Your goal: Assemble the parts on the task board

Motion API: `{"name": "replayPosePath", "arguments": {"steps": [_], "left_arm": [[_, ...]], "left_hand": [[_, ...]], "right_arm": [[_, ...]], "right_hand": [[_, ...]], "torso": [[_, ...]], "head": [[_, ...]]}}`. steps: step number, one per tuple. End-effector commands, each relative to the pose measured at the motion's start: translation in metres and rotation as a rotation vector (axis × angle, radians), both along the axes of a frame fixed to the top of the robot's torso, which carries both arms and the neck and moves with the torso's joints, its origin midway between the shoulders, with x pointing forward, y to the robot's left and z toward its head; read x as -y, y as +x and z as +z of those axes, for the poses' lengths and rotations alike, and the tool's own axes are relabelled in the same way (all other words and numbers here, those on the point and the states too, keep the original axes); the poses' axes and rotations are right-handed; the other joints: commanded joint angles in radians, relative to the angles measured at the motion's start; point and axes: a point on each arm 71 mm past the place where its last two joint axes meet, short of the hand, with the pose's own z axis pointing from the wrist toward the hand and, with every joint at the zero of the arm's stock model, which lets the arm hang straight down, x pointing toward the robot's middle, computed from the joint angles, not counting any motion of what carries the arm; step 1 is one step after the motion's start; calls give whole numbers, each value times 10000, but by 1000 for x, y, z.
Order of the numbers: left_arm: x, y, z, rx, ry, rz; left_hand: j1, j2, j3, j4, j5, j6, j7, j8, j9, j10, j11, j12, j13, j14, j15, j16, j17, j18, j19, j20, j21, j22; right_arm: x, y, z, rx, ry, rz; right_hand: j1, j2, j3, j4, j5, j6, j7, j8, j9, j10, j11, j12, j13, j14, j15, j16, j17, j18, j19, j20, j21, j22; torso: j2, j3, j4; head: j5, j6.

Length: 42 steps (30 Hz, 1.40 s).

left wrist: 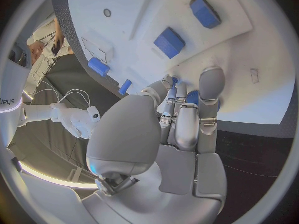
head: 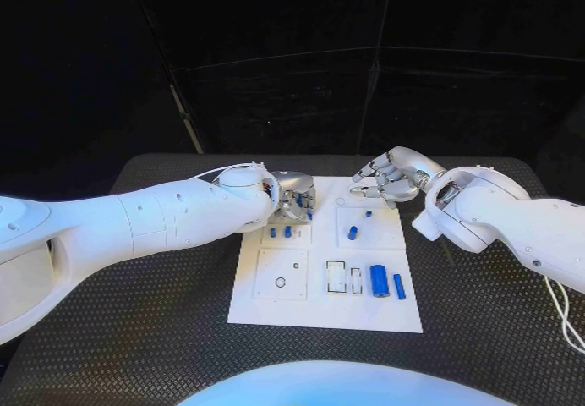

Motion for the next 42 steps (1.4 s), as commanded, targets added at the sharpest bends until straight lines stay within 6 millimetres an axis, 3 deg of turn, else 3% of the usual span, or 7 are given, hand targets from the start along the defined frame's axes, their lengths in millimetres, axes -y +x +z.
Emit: {"name": "replayPosePath", "arguments": {"steps": [1,22,42], "left_arm": [[0,-3,-5,-278,267,-73],[-16,-13,10,480,-1321,165],[-66,-22,16,300,-1745,1257]], "left_hand": [[-64,13,120,-30,14,109,8,-68,-14,140,5,-89,0,250,-43,57,-36,-138,52,-10,86,73],[-226,-144,681,-148,17,321,177,-373,-26,477,91,-600,2,233,28,145,-163,-257,122,29,760,822],[-253,-191,872,-207,15,416,167,-450,-20,614,78,-724,14,228,21,182,-203,-294,157,30,1036,1118]], "right_arm": [[-2,0,1,23,47,128],[-2,1,1,30,52,154],[1,1,0,34,34,110]], "right_hand": [[-92,-24,-30,10,44,19,-12,42,-10,-33,-28,-8,9,444,-56,-54,8,114,3,-31,-54,-15],[-104,-8,-31,13,48,32,-15,56,-7,-25,-31,2,17,446,-57,-55,12,113,10,-31,-54,-8],[-105,-1,-31,11,52,38,-17,63,-6,-24,-33,4,16,446,-58,-56,12,114,9,-32,-60,-16]], "torso": [[-1,5,4],[-12,-8,24],[0,-1,-3]], "head": [[14,-14],[57,74],[112,89]]}}
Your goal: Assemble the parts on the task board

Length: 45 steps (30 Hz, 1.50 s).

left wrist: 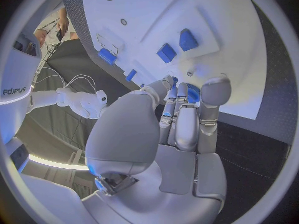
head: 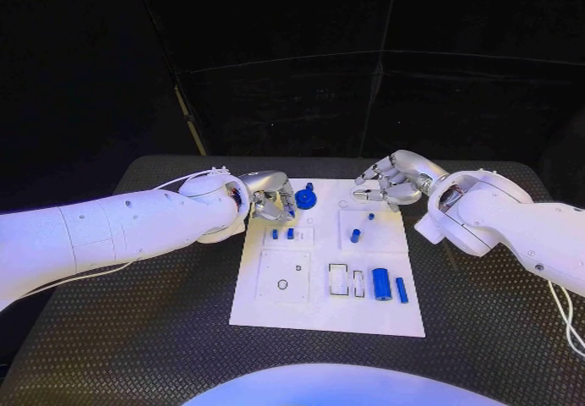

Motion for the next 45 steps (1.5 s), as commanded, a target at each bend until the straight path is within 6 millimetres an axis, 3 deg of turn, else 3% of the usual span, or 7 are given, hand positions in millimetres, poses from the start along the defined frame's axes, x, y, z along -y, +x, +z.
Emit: {"name": "replayPosePath", "arguments": {"steps": [1,4,17,45], "left_arm": [[-4,1,3,83,-235,253],[-9,2,6,206,-306,373],[-16,6,6,58,-132,604],[-4,11,-5,-858,517,471]], "left_hand": [[-67,-4,60,-4,16,84,-25,-54,9,84,4,-56,13,228,19,35,-13,-138,50,-7,40,24],[-64,-9,84,-15,16,94,-28,-63,9,97,1,-71,14,229,17,45,-5,-140,51,-8,62,49],[-88,-30,124,-23,11,114,-24,-87,9,120,5,-110,14,226,18,51,-25,-144,46,-7,95,88],[-230,-89,162,13,-4,182,-32,-144,14,208,2,-198,23,196,21,28,-151,-155,16,-1,181,198]], "right_arm": [[0,0,1,35,46,102],[0,0,1,33,43,101],[0,0,1,19,33,97],[0,0,1,14,30,102]], "right_hand": [[-106,0,-31,11,52,38,-18,64,-7,-24,-33,4,9,446,-58,-56,12,114,9,-32,-60,-17],[-106,0,-31,11,52,38,-18,64,-7,-24,-33,4,9,446,-58,-56,12,114,9,-32,-60,-17],[-106,0,-31,11,52,38,-18,64,-7,-24,-33,4,9,446,-58,-56,12,114,9,-32,-60,-17],[-106,0,-31,11,52,38,-18,64,-7,-24,-33,4,9,446,-58,-56,12,114,9,-32,-60,-17]], "torso": [[2,1,-17],[13,-7,-23],[-2,19,-27],[7,9,-25]], "head": [[3,4],[-5,17],[5,-20],[1,-77]]}}
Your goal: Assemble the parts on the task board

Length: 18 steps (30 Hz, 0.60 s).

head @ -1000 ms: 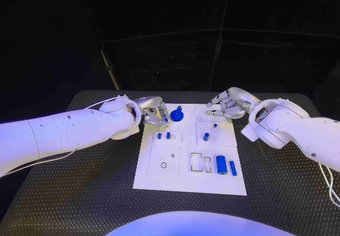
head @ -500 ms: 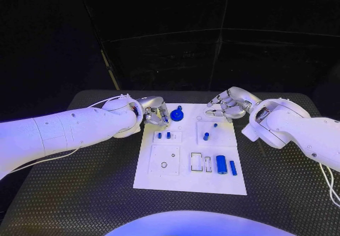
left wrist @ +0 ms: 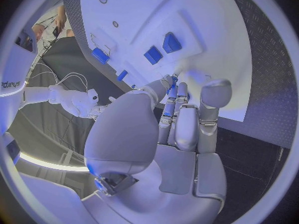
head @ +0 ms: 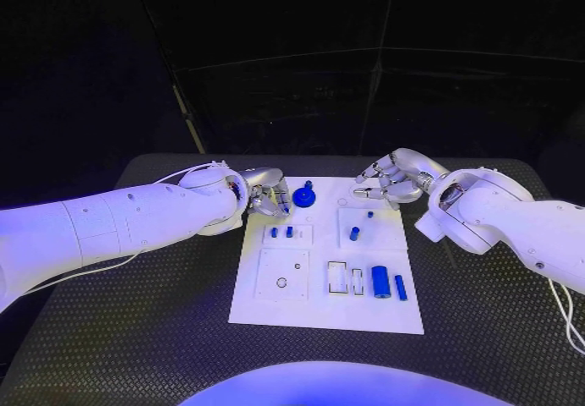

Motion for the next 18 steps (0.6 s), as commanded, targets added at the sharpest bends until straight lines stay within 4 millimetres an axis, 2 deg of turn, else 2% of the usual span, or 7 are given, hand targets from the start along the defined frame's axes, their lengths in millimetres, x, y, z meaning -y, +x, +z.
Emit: {"name": "replayPosePath", "arguments": {"steps": [1,18], "left_arm": [[1,0,-1,-268,121,-40],[0,2,-3,-450,293,36]], "left_hand": [[-116,27,54,14,-4,74,2,-69,13,65,1,-73,16,195,20,27,-25,-158,16,-1,43,20],[-153,6,51,25,-7,74,4,-90,11,71,3,-100,15,189,21,29,-36,-161,8,0,67,51]], "right_arm": [[-1,0,1,25,43,101],[-1,0,1,27,43,91]], "right_hand": [[-106,0,-31,11,52,38,-17,64,-7,-24,-33,4,10,446,-58,-56,11,114,9,-32,-60,-9],[-112,4,-36,7,56,42,-20,73,-7,-21,-35,9,10,448,-60,-58,13,114,14,-34,-62,-9]], "torso": [[9,0,8],[3,-4,8]], "head": [[15,-20],[14,-75]]}}
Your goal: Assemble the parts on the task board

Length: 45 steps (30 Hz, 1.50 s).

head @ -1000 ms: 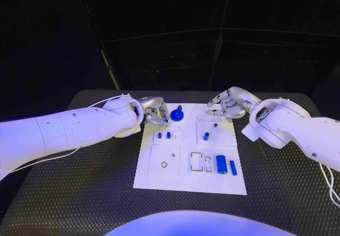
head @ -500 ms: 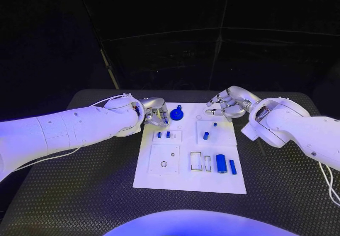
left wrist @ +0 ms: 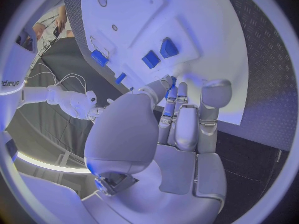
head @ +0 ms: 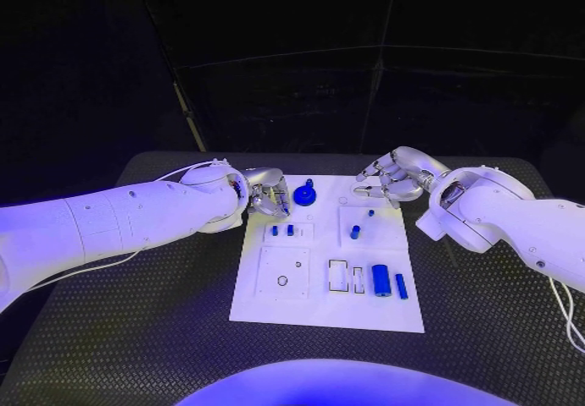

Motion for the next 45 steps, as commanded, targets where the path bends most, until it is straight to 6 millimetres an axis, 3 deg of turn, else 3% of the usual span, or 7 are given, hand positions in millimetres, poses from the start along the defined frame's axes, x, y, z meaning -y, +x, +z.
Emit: {"name": "replayPosePath", "arguments": {"steps": [1,45], "left_arm": [[1,0,-1,-163,75,-1],[3,1,-4,-488,316,27]], "left_hand": [[-76,6,52,25,-7,75,4,-51,9,72,2,-62,16,189,21,29,-2,-161,8,0,67,8],[-176,-110,81,16,-4,-51,75,-251,-16,-18,67,-271,5,146,67,15,-111,-173,-70,32,124,109]], "right_arm": [[-1,0,1,30,45,91],[-1,0,1,30,46,101]], "right_hand": [[-115,6,-39,6,59,44,-21,78,-6,-19,-36,11,11,448,-61,-59,14,114,17,-34,-64,-10],[-124,6,-47,4,60,41,-22,83,-8,-41,-37,-9,-21,446,-63,-68,1,117,11,-36,-80,-35]], "torso": [[-3,-2,-7],[-6,0,-1]], "head": [[-7,-11],[1,-37]]}}
